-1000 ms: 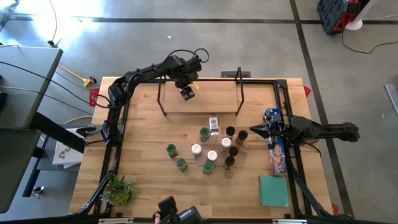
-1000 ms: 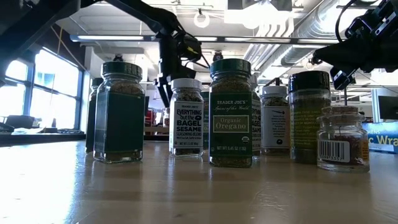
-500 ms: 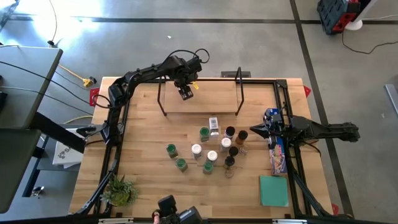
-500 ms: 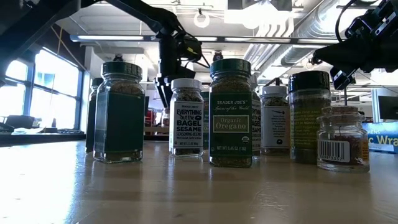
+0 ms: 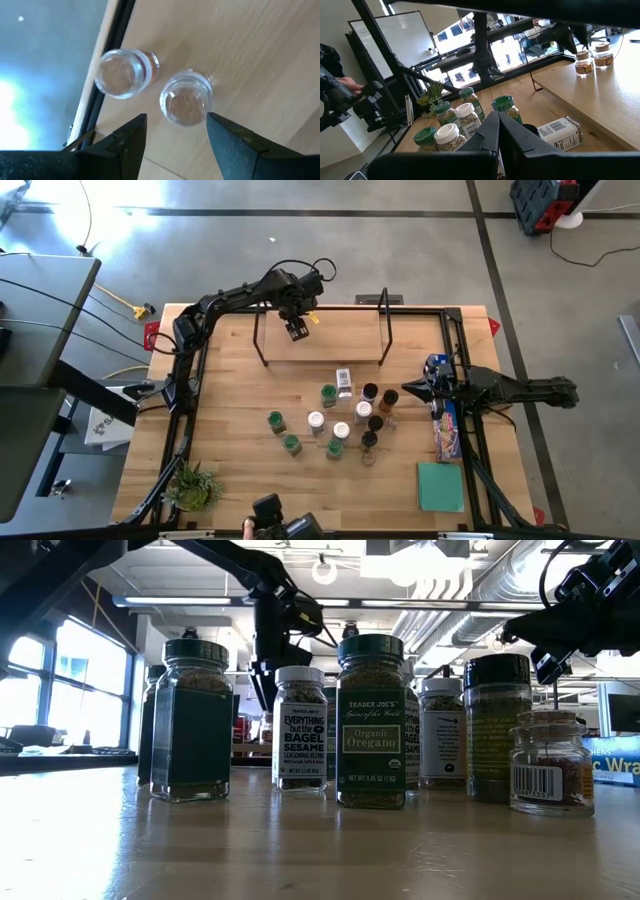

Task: Shelf spices
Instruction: Put the left brown seasoning bottle on the shelf aligned with the other brown seasoning bottle, then put the top brown seasoning bottle on the shelf aligned with the other brown seasoning bottle

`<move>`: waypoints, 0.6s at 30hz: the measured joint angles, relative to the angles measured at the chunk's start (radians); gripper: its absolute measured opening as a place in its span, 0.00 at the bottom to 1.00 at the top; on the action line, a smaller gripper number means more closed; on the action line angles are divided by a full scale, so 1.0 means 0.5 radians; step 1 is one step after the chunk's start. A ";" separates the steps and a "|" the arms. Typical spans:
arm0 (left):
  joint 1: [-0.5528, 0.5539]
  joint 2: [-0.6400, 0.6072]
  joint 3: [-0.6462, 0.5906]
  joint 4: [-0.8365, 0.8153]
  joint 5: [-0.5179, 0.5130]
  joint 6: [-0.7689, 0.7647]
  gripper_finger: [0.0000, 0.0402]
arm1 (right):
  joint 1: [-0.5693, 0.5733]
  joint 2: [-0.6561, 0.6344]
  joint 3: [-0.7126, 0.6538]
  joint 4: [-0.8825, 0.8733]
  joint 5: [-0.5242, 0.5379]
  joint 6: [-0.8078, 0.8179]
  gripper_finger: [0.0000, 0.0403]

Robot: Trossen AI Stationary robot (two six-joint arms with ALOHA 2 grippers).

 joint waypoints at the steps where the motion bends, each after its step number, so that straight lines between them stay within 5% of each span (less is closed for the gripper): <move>1: 0.000 -0.021 0.000 0.006 -0.009 0.000 0.50 | -0.001 -0.001 0.000 0.000 0.001 0.000 0.00; 11: 0.000 -0.277 0.000 0.021 -0.149 -0.057 0.50 | 0.000 -0.001 0.000 0.000 0.001 0.000 0.00; 18: -0.005 -0.573 -0.033 0.219 0.336 0.090 0.50 | -0.001 -0.001 0.000 0.000 0.000 0.000 0.00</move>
